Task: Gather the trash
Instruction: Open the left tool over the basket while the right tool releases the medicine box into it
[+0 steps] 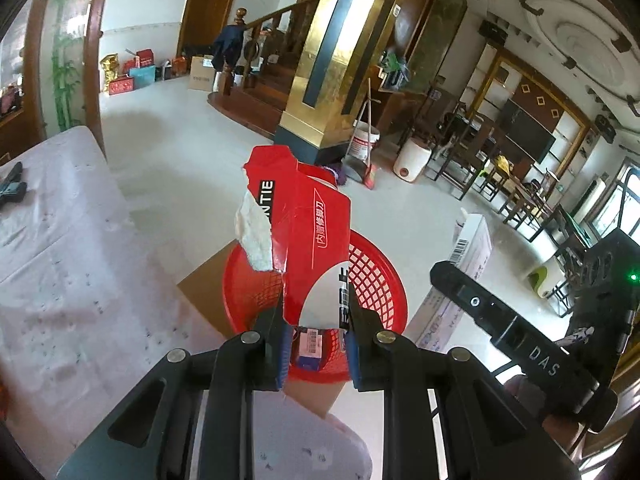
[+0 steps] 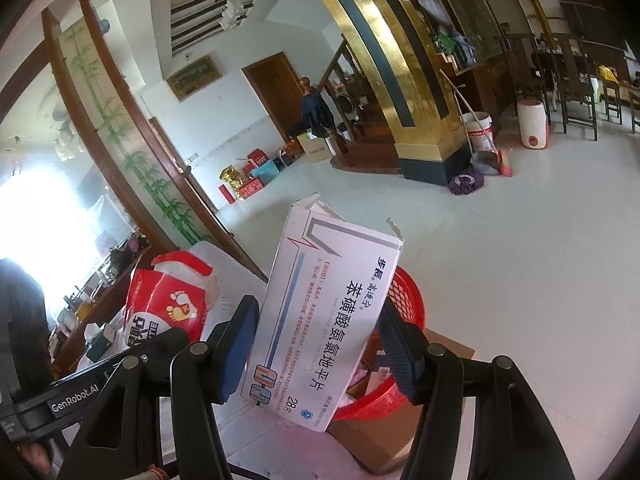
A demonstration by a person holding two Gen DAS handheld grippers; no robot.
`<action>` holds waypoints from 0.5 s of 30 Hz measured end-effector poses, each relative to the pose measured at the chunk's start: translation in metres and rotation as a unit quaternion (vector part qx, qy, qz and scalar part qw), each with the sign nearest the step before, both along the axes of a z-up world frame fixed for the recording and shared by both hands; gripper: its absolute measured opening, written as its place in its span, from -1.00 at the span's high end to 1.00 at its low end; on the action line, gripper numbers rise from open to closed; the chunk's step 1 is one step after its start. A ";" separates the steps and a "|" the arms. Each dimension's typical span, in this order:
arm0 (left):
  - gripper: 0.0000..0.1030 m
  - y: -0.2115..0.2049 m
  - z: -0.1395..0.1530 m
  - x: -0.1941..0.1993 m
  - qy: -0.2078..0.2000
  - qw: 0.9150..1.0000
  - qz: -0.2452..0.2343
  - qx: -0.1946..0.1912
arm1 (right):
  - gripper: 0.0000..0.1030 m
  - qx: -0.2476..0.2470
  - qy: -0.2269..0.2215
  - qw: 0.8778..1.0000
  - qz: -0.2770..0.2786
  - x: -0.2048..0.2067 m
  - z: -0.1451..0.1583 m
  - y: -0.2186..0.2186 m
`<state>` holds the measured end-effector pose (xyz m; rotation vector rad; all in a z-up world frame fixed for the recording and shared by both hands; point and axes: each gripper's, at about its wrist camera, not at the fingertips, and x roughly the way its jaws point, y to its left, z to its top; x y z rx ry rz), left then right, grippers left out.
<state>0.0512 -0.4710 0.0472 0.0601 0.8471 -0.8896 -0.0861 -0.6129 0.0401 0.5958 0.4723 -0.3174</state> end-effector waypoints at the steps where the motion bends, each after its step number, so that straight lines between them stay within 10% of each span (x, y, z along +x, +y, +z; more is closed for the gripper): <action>1: 0.59 -0.003 -0.003 0.002 0.004 1.000 -0.001 0.002 | -0.25 0.001 0.003 1.000 0.001 0.003 -0.003 -0.002; 15: 0.59 -0.029 -0.038 0.025 0.044 0.998 -0.025 0.032 | -0.25 0.020 0.035 0.999 0.011 0.037 -0.033 -0.025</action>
